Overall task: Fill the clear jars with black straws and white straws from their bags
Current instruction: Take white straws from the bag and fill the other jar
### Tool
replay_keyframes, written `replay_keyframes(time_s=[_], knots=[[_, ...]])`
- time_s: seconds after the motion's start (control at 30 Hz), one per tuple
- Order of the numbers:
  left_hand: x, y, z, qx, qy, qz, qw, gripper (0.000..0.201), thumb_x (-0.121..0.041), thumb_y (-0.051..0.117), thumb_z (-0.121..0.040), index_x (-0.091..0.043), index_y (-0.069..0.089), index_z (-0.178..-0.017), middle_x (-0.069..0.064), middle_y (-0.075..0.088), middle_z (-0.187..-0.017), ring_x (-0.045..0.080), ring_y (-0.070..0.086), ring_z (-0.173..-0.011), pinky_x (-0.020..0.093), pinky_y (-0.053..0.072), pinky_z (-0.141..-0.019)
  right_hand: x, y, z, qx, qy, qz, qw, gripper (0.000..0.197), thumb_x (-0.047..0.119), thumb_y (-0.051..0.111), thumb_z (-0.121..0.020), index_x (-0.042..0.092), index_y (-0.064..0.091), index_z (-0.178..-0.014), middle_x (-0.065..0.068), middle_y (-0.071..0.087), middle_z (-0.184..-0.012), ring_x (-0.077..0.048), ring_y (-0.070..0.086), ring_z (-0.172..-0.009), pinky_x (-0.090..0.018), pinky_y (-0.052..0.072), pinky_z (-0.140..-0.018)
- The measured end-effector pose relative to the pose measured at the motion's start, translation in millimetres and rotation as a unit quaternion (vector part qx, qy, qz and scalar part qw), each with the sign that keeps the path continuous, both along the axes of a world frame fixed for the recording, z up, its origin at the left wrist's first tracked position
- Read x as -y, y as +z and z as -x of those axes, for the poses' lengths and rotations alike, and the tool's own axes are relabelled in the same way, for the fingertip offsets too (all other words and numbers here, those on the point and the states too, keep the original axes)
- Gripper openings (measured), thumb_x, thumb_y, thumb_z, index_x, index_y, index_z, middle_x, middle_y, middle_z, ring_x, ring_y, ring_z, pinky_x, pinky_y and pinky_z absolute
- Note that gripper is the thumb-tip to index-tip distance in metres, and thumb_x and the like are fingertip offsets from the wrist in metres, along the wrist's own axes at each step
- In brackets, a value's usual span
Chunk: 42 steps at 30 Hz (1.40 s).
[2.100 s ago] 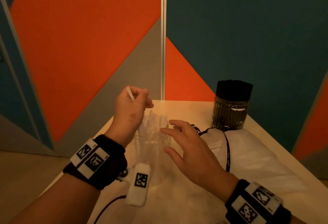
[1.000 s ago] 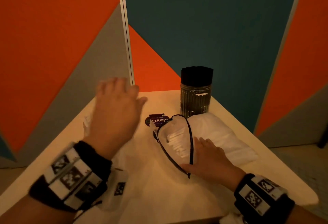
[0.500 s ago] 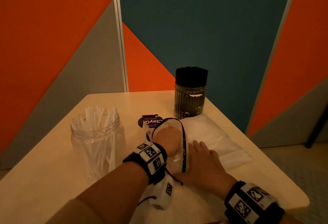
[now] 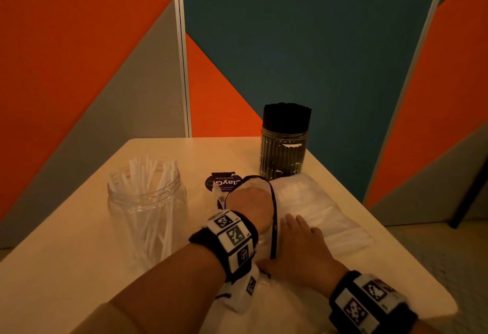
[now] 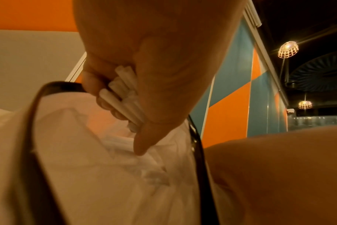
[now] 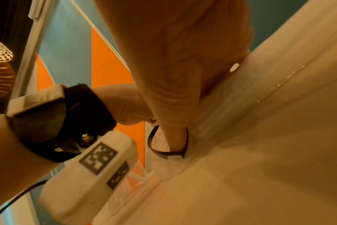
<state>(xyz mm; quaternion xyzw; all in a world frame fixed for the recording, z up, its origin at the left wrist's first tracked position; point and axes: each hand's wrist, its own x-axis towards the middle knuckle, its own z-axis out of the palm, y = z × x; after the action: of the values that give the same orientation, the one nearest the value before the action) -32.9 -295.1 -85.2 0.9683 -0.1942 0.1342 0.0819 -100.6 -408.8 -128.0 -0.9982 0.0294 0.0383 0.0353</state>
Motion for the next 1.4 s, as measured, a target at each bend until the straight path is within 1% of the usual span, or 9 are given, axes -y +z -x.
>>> replay_keyframes(time_s=[0.07,0.2,0.37,0.5,0.73,0.87,0.97,1.27,1.4], knots=[[0.3,0.1,0.9,-0.01,0.004,-0.009,1.0,0.042,-0.019,0.052,-0.096,-0.006,0.043,-0.134,0.01,0.058,-0.125,0.023,0.059,-0.11,0.028,0.044,-0.082,0.1,-0.6,0.1,-0.001,-0.003,0.004,1.0,0.127,0.094,0.049,-0.064,0.02,0.011,-0.159,-0.005,0.013,-0.167,-0.029,0.009,-0.153,-0.05,0.013,-0.122],[1.5,-1.0,2.9,-0.029,-0.03,-0.023,0.999,0.049,-0.021,0.053,-0.097,-0.005,0.039,-0.141,0.012,0.049,-0.139,0.025,0.05,-0.125,0.035,0.04,-0.109,-1.2,-0.2,-0.5,-0.012,-0.001,0.011,1.0,0.129,0.095,0.046,-0.065,0.019,0.006,-0.16,-0.006,0.008,-0.168,-0.029,0.005,-0.154,-0.051,0.012,-0.123],[9.6,1.2,-0.9,-0.079,-0.026,-0.099,0.992,0.03,-0.018,0.048,-0.099,-0.004,0.058,-0.124,0.017,0.06,-0.126,0.033,0.059,-0.115,0.041,0.048,-0.094,-1.3,1.0,1.5,0.0,0.018,0.013,1.0,0.113,0.087,0.047,-0.074,0.023,0.012,-0.16,-0.003,0.016,-0.165,-0.029,0.011,-0.152,-0.051,0.017,-0.121],[10.9,-3.4,-10.1,-0.084,-0.07,-0.104,0.989,0.045,-0.025,0.04,-0.104,-0.005,0.039,-0.144,0.013,0.043,-0.148,0.027,0.042,-0.135,0.036,0.028,-0.116,-1.5,0.8,2.7,0.024,0.029,0.019,0.999,0.106,0.085,0.046,-0.075,0.024,0.02,-0.158,-0.002,0.027,-0.158,-0.027,0.022,-0.147,-0.049,0.024,-0.118],[2.8,-0.3,-8.8,-0.119,-0.058,-0.098,0.986,0.042,-0.021,0.049,-0.101,-0.004,0.043,-0.139,0.012,0.05,-0.139,0.025,0.048,-0.127,0.031,0.034,-0.107,0.1,0.1,-0.1,0.015,0.022,0.015,1.0,0.117,0.093,0.045,-0.066,0.023,0.02,-0.158,-0.002,0.027,-0.158,-0.027,0.022,-0.147,-0.049,0.024,-0.117],[-23.5,14.3,14.6,-0.123,-0.04,-0.093,0.987,0.038,-0.017,0.05,-0.096,-0.01,0.047,-0.133,0.008,0.058,-0.127,0.025,0.057,-0.107,0.031,0.039,-0.079,1.9,-0.7,0.2,0.017,0.015,0.0,1.0,0.123,0.095,0.047,-0.06,0.023,0.021,-0.157,-0.002,0.028,-0.159,-0.027,0.022,-0.147,-0.051,0.023,-0.118],[-52.2,28.1,35.8,-0.114,-0.026,-0.12,0.986,0.029,-0.016,0.048,-0.095,-0.01,0.05,-0.123,0.009,0.061,-0.117,0.025,0.058,-0.094,0.033,0.037,-0.07,2.6,-1.1,-1.2,0.022,0.016,-0.011,1.0,0.119,0.093,0.05,-0.058,0.024,0.028,-0.152,0.0,0.035,-0.152,-0.026,0.029,-0.142,-0.05,0.026,-0.115],[-145.4,57.4,109.4,-0.102,0.029,-0.04,0.994,0.012,-0.038,0.048,-0.097,-0.032,0.049,-0.108,-0.009,0.059,-0.093,0.01,0.058,-0.079,0.035,0.054,-0.077,-0.4,4.7,0.9,0.01,-0.004,-0.001,1.0,0.128,0.097,0.036,-0.044,0.025,0.031,-0.15,0.001,0.036,-0.154,-0.026,0.032,-0.142,-0.052,0.025,-0.115],[-168.4,64.6,123.6,-0.119,0.003,0.007,0.993,0.017,-0.045,0.051,-0.096,-0.038,0.048,-0.111,-0.012,0.059,-0.1,0.004,0.055,-0.083,0.032,0.051,-0.079,-3.6,17.6,1.4,-0.006,0.025,-0.12,0.992,0.111,0.094,0.058,-0.054,0.039,0.033,-0.147,0.011,0.045,-0.147,-0.02,0.039,-0.139,-0.044,0.037,-0.113]])
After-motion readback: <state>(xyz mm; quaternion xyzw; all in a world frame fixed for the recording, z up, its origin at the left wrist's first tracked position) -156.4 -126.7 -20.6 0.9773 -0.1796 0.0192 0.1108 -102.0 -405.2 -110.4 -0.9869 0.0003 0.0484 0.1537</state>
